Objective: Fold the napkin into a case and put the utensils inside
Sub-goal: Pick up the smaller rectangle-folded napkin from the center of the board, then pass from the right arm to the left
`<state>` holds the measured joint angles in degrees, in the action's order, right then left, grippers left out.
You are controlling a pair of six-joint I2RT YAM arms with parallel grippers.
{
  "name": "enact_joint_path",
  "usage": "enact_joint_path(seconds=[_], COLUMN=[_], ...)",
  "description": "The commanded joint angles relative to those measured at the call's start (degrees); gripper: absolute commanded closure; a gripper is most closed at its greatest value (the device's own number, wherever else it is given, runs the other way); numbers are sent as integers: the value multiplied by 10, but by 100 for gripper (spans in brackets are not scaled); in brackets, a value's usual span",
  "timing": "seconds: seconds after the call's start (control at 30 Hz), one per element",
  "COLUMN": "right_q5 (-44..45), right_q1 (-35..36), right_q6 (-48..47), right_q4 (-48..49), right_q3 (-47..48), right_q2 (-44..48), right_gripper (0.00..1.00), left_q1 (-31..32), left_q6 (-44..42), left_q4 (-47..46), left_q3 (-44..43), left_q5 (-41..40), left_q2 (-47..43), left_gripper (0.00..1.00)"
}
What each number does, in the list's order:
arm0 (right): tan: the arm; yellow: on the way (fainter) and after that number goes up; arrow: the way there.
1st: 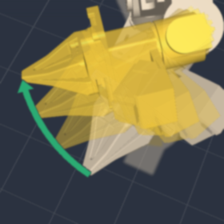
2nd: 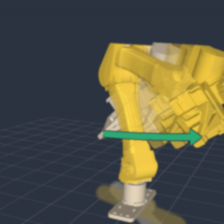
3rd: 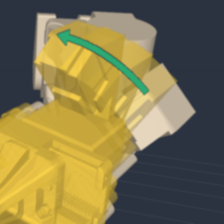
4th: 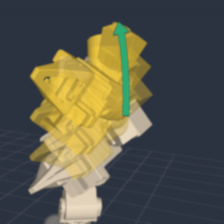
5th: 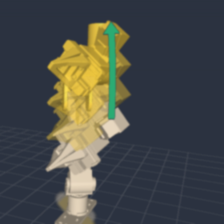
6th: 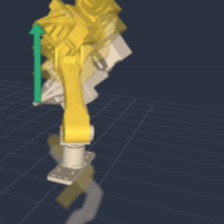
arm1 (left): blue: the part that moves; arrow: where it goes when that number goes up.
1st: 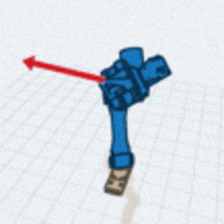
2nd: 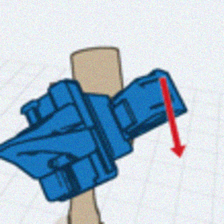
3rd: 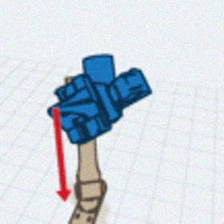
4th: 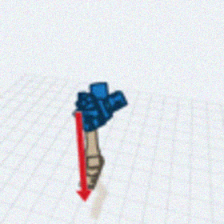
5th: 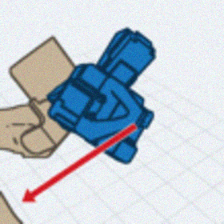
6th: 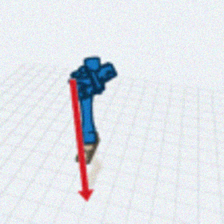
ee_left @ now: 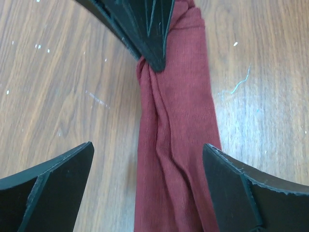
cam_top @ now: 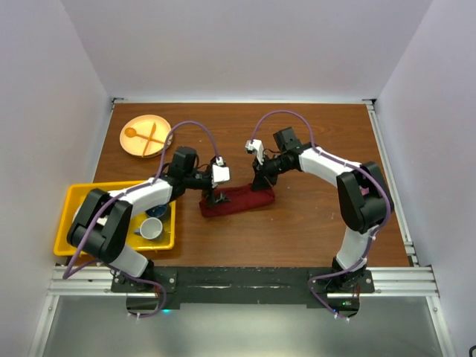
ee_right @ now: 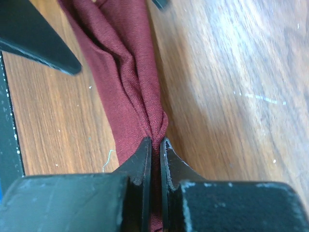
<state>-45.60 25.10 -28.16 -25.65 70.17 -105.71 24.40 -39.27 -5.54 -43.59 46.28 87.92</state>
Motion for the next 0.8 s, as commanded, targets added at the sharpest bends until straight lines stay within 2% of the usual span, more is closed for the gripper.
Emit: enact_joint_path(seconds=[0.0,0.33,0.53,0.7,0.77], right_q5=[-2,3,-1,-1,-2], right_q1=[11,17,21,21,22], right_q6=[-28,-37,-43,-44,-48], right_q4=[39,50,64,67,65], right_q3=[-16,-35,-52,-57,-58], right_q2=[38,66,90,98,99], right_gripper=[100,100,100,100,100], left_q1=[28,51,51,51,51], left_q6=[-8,4,9,18,22], left_q4=[-67,-39,-23,5,4], left_q3=[-4,-45,-59,-84,-84], left_q5=[-7,-2,5,7,9], left_q2=[12,66,82,103,103], left_gripper=[1,32,47,51,65])
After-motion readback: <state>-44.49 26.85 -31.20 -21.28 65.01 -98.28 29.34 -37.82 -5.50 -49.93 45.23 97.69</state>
